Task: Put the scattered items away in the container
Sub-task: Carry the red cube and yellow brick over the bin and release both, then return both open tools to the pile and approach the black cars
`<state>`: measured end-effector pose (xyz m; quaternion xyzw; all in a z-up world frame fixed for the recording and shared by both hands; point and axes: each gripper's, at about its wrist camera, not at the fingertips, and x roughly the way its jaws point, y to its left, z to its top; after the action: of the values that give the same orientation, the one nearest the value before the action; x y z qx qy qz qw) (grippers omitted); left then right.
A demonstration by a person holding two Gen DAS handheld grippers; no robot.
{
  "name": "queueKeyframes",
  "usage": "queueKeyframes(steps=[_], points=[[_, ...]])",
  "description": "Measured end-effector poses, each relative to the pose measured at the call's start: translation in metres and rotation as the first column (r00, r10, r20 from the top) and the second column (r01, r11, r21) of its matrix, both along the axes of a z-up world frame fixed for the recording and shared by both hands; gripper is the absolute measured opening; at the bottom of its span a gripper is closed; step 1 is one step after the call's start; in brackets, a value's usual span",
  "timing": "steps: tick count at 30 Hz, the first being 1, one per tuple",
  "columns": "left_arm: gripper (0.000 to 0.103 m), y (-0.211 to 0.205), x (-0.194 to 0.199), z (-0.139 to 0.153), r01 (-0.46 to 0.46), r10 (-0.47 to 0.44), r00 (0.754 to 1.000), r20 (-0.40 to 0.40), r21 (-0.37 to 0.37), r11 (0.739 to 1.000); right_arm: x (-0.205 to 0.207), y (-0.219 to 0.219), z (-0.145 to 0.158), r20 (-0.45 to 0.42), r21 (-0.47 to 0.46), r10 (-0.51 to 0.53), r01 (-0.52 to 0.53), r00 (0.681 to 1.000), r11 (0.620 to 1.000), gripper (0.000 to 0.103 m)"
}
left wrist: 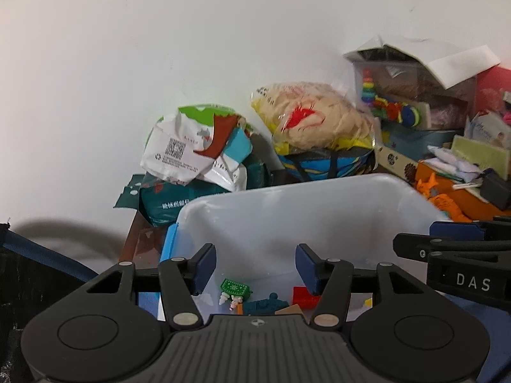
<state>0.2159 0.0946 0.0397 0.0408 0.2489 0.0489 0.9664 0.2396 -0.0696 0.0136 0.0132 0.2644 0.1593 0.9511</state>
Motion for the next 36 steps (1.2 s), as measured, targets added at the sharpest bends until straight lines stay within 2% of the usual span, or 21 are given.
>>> queueKeyframes(steps=[3,7,12,16,20,24,36], points=[[0.069,-0.004,-0.022,0.007,0.012,-0.013,1.0,0.012,0.016,1.0,-0.015,-0.005,0.008,0.031,0.003,0.004,-0.004,1.0,1.0,0.06],[0.069,-0.009,-0.055,0.007,0.036,-0.037,0.999,0.011,0.029,0.999,-0.04,-0.013,0.014,0.054,0.001,0.014,-0.014,0.998,1.0,0.067],[0.069,-0.017,-0.088,-0.006,0.045,-0.044,0.998,-0.043,0.03,0.999,-0.069,-0.022,0.005,0.026,-0.011,0.035,-0.035,0.999,0.999,0.067],[0.069,-0.023,-0.107,-0.023,0.052,-0.052,0.993,-0.106,0.003,0.999,-0.09,-0.031,-0.009,-0.01,-0.022,0.047,-0.047,0.999,0.999,0.067],[0.069,-0.033,-0.121,-0.039,0.069,-0.065,0.985,-0.159,0.019,0.997,-0.106,-0.035,-0.024,-0.053,-0.053,0.07,-0.072,0.996,0.996,0.067],[0.069,-0.038,-0.129,-0.049,0.068,-0.066,0.978,-0.196,0.003,0.998,-0.119,-0.04,-0.035,-0.083,-0.067,0.08,-0.086,0.993,0.994,0.073],[0.069,-0.046,-0.154,-0.07,0.055,-0.06,0.963,-0.263,-0.026,0.998,-0.155,-0.038,-0.049,-0.112,-0.116,0.193,-0.206,0.975,0.972,0.073]])
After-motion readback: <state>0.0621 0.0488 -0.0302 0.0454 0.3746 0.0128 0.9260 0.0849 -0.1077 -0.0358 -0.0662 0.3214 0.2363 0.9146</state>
